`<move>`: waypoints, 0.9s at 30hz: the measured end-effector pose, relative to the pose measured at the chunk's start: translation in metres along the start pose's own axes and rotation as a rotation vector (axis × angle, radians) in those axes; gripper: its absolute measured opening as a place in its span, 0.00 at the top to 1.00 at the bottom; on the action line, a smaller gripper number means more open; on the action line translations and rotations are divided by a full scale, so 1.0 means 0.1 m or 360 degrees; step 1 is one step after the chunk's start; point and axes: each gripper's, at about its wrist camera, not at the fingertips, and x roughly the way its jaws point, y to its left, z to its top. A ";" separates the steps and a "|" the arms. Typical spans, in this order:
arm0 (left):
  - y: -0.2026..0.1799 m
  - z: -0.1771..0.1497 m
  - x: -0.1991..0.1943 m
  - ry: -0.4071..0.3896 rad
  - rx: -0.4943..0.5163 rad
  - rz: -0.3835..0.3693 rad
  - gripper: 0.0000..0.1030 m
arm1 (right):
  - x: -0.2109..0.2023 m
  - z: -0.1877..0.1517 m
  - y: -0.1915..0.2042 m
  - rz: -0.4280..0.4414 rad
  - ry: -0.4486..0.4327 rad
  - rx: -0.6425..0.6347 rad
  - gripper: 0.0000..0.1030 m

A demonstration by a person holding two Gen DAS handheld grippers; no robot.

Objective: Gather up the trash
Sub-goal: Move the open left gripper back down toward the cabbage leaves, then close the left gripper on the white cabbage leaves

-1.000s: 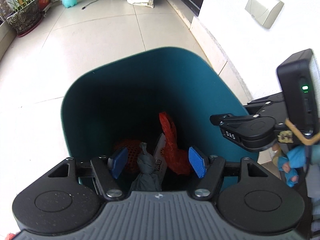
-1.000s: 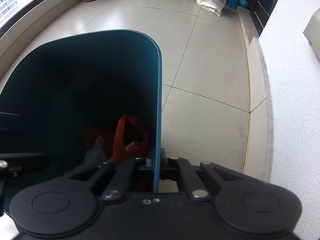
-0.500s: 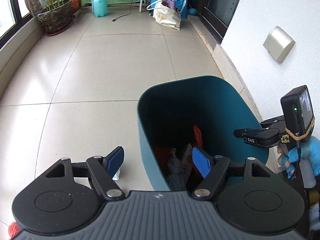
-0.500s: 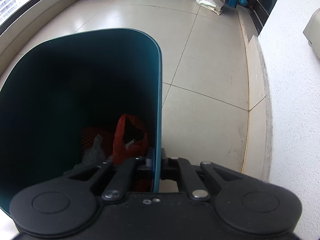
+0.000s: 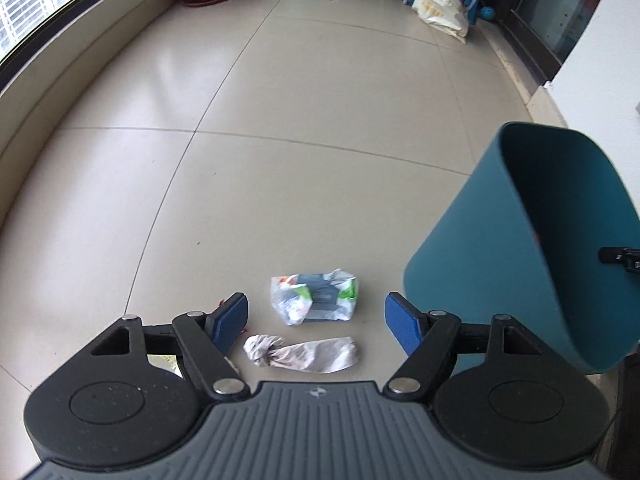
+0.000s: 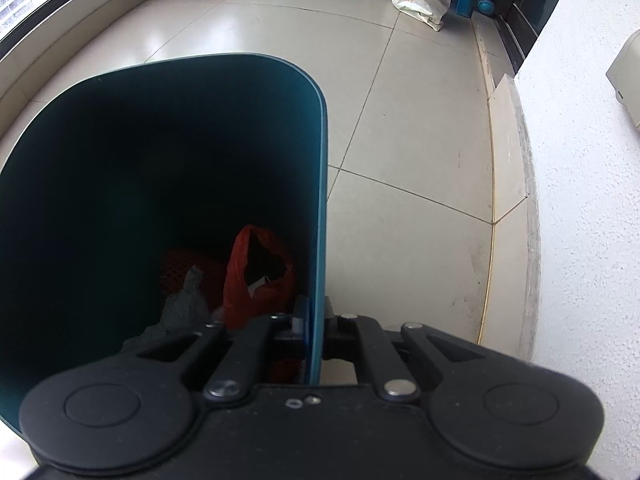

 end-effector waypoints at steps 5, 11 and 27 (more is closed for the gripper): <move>0.41 -0.20 0.43 0.0129 -0.0084 0.0069 0.27 | 0.01 -0.02 0.01 0.0000 -0.0003 0.0001 0.96; 0.82 -0.57 0.96 0.0312 -0.0169 0.0097 0.27 | 0.02 -0.04 0.00 -0.0017 0.0020 -0.0010 0.95; 1.15 -0.98 1.87 0.0569 -0.0357 0.0088 0.27 | 0.04 0.01 0.07 -0.0051 0.0065 -0.0053 0.94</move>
